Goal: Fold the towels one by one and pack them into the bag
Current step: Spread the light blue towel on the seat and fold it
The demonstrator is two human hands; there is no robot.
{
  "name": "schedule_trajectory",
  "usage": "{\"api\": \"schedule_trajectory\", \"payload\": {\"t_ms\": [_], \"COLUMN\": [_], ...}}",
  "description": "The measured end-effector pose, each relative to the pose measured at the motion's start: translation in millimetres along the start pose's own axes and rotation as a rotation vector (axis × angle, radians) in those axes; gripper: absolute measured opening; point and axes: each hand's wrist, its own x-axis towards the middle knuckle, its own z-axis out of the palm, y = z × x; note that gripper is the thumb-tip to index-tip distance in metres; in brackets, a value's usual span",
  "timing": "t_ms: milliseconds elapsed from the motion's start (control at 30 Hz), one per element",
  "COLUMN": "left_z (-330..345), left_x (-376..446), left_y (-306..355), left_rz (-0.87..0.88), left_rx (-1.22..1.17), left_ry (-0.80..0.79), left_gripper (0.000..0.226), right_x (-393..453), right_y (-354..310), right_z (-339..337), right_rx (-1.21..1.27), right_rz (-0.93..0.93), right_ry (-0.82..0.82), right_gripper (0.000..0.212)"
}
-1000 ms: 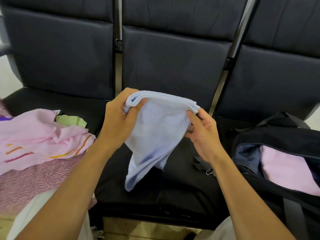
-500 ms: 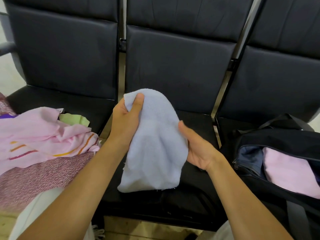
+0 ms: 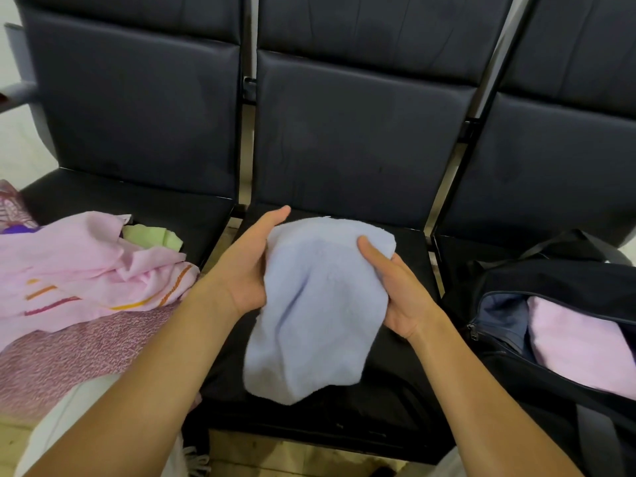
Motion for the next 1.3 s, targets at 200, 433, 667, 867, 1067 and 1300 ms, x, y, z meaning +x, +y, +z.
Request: {"api": "schedule_trajectory", "payload": {"t_ms": [200, 433, 667, 867, 1067, 1300], "left_z": [-3, -2, -3, -8, -15, -13], "left_x": [1, 1, 4, 8, 12, 12], "left_y": [0, 3, 2, 1, 4, 4], "left_rz": [-0.032, -0.056, -0.085, -0.017, -0.031, 0.026], "left_rx": [0.301, 0.195, 0.021, -0.02, -0.003, 0.483], "left_ry": [-0.042, 0.122, 0.123, 0.187, 0.121, 0.159], "left_gripper": [0.055, 0.044, 0.022, 0.03, 0.037, 0.032], "right_x": [2, 5, 7, 2, 1, 9], "right_y": [-2, -2, -3, -3, -2, -1], "right_z": [-9, -15, -17, -17, -14, -17], "right_rx": [0.024, 0.017, 0.074, 0.037, -0.09, -0.112], "right_rz": [0.02, 0.014, 0.05, 0.095, 0.041, 0.033], "right_ry": [0.08, 0.131, 0.107, -0.034, 0.031, 0.157], "right_gripper": [0.037, 0.035, 0.042, 0.04, 0.022, 0.023]}}
